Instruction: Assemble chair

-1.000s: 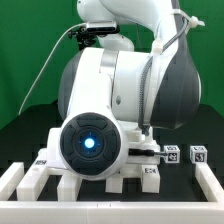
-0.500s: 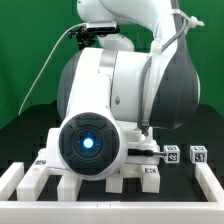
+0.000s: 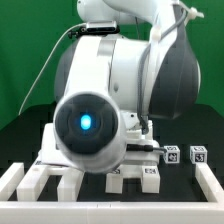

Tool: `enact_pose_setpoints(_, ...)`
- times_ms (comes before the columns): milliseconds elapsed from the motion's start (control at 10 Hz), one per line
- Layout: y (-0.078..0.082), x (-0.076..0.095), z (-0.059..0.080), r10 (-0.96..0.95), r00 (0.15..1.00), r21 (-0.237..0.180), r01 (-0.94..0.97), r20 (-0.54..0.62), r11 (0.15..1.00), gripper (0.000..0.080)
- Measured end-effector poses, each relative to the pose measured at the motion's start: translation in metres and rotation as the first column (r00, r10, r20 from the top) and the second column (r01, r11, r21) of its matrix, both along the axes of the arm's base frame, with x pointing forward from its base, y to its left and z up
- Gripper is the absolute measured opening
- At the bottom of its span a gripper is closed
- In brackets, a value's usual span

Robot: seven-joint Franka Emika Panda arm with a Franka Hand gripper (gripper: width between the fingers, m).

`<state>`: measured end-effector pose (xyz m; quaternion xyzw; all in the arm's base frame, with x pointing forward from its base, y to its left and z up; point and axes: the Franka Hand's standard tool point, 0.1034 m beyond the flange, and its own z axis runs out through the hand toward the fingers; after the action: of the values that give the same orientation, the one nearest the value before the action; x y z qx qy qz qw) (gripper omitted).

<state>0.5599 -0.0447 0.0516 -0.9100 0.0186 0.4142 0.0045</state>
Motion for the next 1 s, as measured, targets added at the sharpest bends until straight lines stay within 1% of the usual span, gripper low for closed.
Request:
enact_pose_setpoints(100, -0.004, 0.01, 0.014, 0.001, 0.998, 0.008, -0.002, 0.056, 1.0, 0.0649)
enact_pose_setpoints(200, -0.008, 0.026, 0.024, 0.012, 0.988, 0.014, -0.014, 0.152, 1.0, 0.0649)
enact_pose_setpoints(300, -0.013, 0.036, 0.036, 0.024, 0.97, 0.024, -0.031, 0.241, 0.999, 0.0649)
enact_pose_setpoints(400, -0.02, 0.041, 0.045, 0.034, 0.948, 0.031, -0.046, 0.315, 0.998, 0.0649)
enact_pose_setpoints(500, -0.03, 0.04, 0.054, 0.036, 0.931, 0.033, -0.052, 0.363, 0.998, 0.0649)
enact_pose_setpoints(600, -0.043, 0.044, 0.057, 0.048, 0.882, 0.023, -0.067, 0.47, 0.997, 0.0649)
enact_pose_setpoints(700, -0.055, 0.038, 0.059, 0.05, 0.835, 0.017, -0.072, 0.548, 0.997, 0.0649)
enact_pose_setpoints(800, -0.066, 0.027, 0.053, 0.024, 0.802, 0.017, -0.043, 0.597, 0.999, 0.0649)
enact_pose_setpoints(900, -0.074, 0.025, 0.041, -0.009, 0.722, 0.011, 0.002, 0.692, 1.0, 0.0649)
enact_pose_setpoints(1000, -0.07, 0.012, 0.029, -0.045, 0.697, 0.014, 0.05, 0.715, 0.999, 0.0649)
